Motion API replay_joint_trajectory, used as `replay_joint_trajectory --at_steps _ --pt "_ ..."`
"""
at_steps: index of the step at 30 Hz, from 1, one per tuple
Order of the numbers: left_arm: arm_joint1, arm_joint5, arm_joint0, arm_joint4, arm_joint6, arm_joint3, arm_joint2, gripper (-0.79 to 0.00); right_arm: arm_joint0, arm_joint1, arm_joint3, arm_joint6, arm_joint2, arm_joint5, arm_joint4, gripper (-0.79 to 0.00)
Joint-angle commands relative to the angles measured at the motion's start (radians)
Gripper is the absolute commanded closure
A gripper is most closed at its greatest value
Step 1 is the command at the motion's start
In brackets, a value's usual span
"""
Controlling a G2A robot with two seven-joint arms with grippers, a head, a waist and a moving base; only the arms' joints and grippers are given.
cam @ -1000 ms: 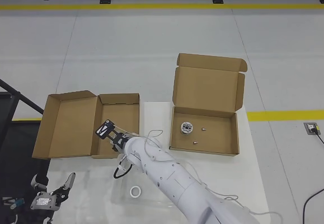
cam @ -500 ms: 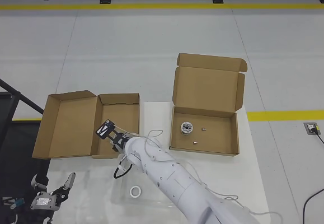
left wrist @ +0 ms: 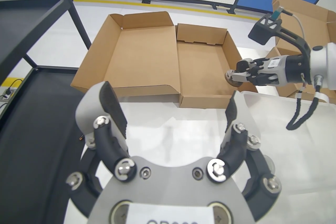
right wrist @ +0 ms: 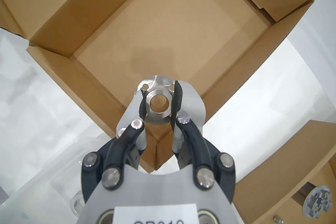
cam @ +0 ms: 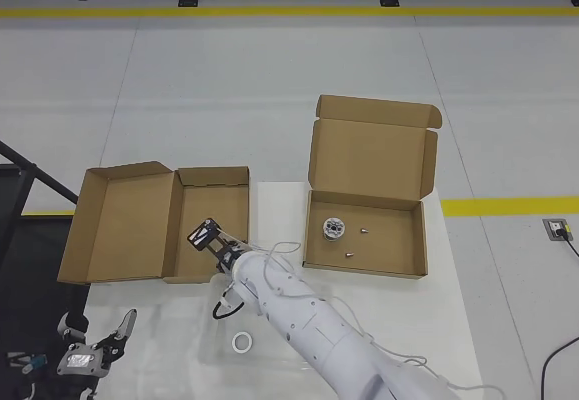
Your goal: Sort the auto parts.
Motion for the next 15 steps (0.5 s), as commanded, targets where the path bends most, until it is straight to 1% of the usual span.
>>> replay_joint_trajectory --at_steps 1,5,6,7,8,10,12,13,15 --pt "-0.001 0.003 0.0 0.003 0.0 -0.003 0.001 -0.785 -0.003 -0.002 0.002 0.01 0.001 0.001 0.0 0.0" --pt "-0.002 0.005 0.002 0.002 0.001 -0.004 0.0 -0.785 -0.004 -0.002 0.01 0.025 0.005 -0.02 0.001 0.0" --pt "-0.003 0.005 0.002 0.002 0.002 -0.003 0.0 -0.785 -0.004 -0.002 0.012 0.026 0.006 -0.021 0.0 -0.068" --pt "-0.003 0.004 0.003 0.002 0.001 -0.003 -0.001 -0.785 -0.005 -0.002 0.014 0.029 0.007 -0.023 0.001 -0.179" --pt "-0.003 0.003 0.003 0.001 0.0 -0.003 -0.001 -0.785 -0.005 -0.002 0.015 0.029 0.008 -0.024 0.0 -0.246" --pt "-0.003 0.001 0.003 0.003 -0.001 -0.003 -0.002 -0.785 -0.006 -0.002 0.017 0.023 0.012 -0.027 0.002 -0.32" --pt "-0.004 0.0 0.003 0.004 0.0 -0.003 -0.003 -0.785 -0.008 -0.002 0.018 0.012 0.013 -0.027 -0.001 -0.369" --pt "-0.004 -0.001 0.003 0.004 0.001 -0.003 -0.003 -0.785 -0.008 -0.002 0.018 0.007 0.014 -0.024 -0.001 -0.385" --pt "-0.005 -0.002 0.002 0.004 0.001 -0.002 -0.005 -0.785 -0.009 -0.002 0.017 -0.001 0.017 -0.017 -0.003 -0.388"
